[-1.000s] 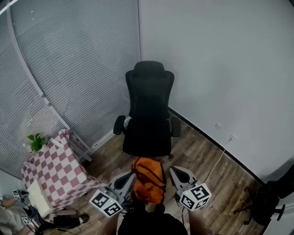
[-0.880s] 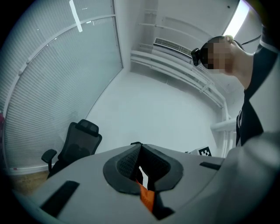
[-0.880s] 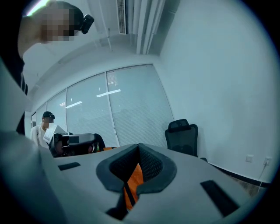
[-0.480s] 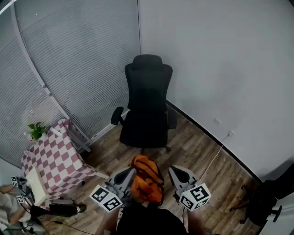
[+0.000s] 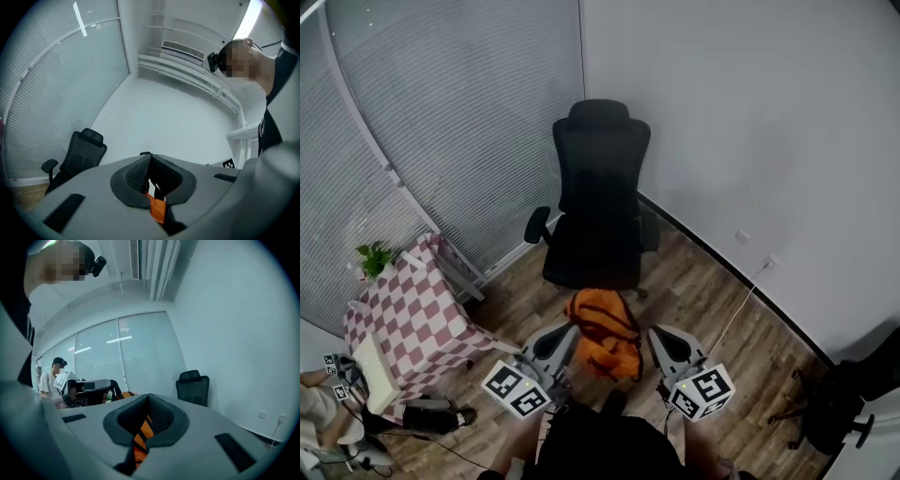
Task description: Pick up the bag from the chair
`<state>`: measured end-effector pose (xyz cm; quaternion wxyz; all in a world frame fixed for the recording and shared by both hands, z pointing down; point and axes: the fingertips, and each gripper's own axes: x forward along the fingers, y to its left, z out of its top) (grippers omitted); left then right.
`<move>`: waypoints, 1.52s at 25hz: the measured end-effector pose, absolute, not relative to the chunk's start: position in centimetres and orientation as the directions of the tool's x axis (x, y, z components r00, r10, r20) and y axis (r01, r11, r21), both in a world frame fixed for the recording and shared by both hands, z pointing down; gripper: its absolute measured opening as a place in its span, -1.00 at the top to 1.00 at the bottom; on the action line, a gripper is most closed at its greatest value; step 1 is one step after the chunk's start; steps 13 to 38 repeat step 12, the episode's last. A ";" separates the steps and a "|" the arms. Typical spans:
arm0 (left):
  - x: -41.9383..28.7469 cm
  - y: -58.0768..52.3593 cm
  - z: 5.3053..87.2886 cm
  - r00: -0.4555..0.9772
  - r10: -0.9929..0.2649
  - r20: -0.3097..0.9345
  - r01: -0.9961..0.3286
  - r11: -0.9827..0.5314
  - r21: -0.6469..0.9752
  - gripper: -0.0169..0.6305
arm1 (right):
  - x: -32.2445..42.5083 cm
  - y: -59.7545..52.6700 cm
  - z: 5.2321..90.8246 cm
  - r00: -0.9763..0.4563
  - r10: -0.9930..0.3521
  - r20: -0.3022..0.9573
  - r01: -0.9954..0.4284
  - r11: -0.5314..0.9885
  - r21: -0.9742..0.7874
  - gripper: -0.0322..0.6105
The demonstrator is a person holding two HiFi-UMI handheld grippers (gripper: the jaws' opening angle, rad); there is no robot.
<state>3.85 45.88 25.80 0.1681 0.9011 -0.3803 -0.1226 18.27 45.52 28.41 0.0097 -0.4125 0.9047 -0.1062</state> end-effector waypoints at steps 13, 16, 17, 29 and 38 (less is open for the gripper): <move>3.3 45.2 25.6 0.688 -0.720 -0.093 -0.637 -0.659 0.400 0.84 | 17.7 44.4 28.8 -0.671 -0.736 0.087 -0.736 0.646 -0.202 0.84; 3.3 45.2 25.6 0.688 -0.720 -0.093 -0.637 -0.659 0.400 0.84 | 17.7 44.4 28.8 -0.671 -0.736 0.087 -0.736 0.646 -0.202 0.84; 3.3 45.2 25.6 0.688 -0.720 -0.093 -0.637 -0.659 0.400 0.84 | 17.7 44.4 28.8 -0.671 -0.736 0.087 -0.736 0.646 -0.202 0.84; 3.3 45.2 25.6 0.688 -0.720 -0.093 -0.637 -0.659 0.400 0.84 | 17.7 44.4 28.8 -0.671 -0.736 0.087 -0.736 0.646 -0.202 0.84; 3.3 45.2 25.6 0.688 -0.720 -0.093 -0.637 -0.659 0.400 0.84 | 17.7 44.4 28.8 -0.671 -0.736 0.087 -0.736 0.646 -0.202 0.84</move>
